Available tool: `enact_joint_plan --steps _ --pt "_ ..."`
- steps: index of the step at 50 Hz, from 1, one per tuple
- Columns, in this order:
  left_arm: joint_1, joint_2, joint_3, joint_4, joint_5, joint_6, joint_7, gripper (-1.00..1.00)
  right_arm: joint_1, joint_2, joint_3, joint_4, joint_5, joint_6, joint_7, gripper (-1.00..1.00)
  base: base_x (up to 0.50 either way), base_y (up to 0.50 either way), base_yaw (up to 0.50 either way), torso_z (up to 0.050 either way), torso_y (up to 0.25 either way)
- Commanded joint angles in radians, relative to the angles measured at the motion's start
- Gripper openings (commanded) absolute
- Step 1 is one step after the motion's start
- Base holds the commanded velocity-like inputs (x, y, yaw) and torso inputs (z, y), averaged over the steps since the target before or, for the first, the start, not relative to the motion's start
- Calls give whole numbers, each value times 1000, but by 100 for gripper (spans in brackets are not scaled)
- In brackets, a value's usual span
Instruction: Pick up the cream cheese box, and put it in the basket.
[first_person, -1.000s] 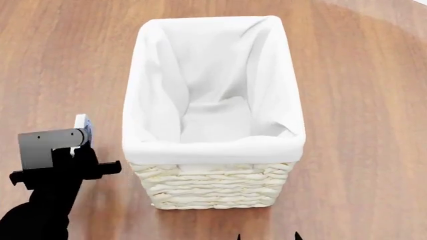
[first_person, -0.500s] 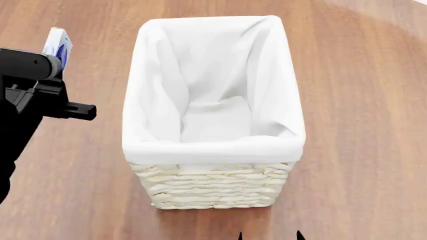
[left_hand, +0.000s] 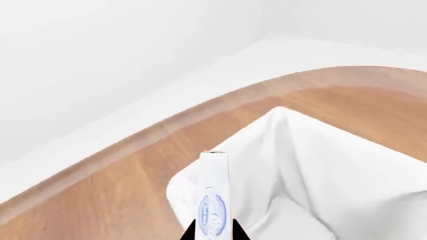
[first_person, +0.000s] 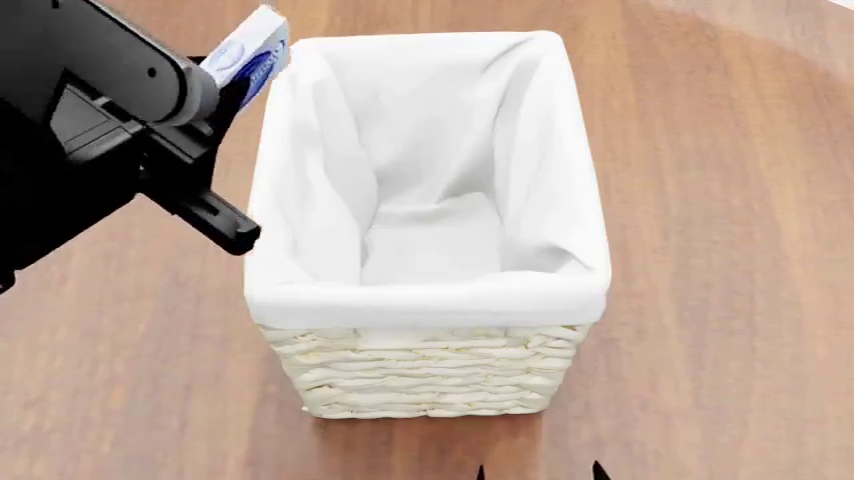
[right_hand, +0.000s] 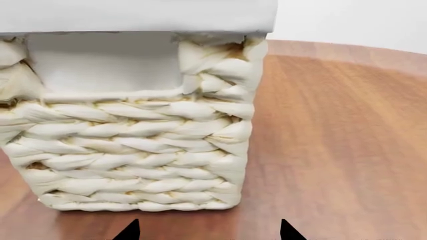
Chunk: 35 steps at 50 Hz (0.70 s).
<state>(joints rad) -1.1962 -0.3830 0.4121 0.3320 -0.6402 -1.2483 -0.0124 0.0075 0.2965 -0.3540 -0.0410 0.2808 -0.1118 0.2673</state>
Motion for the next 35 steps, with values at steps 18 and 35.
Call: enact_joint_plan --steps 18,35 --pt "-289 73 427 -281 112 56 205 -100 -8 14 -9 -24 16 5 0 100 0 0 0 0 1" --pt "-325 173 541 -502 167 163 275 -100 -18 25 -13 -57 38 20 -1 100 0 0 0 0 1"
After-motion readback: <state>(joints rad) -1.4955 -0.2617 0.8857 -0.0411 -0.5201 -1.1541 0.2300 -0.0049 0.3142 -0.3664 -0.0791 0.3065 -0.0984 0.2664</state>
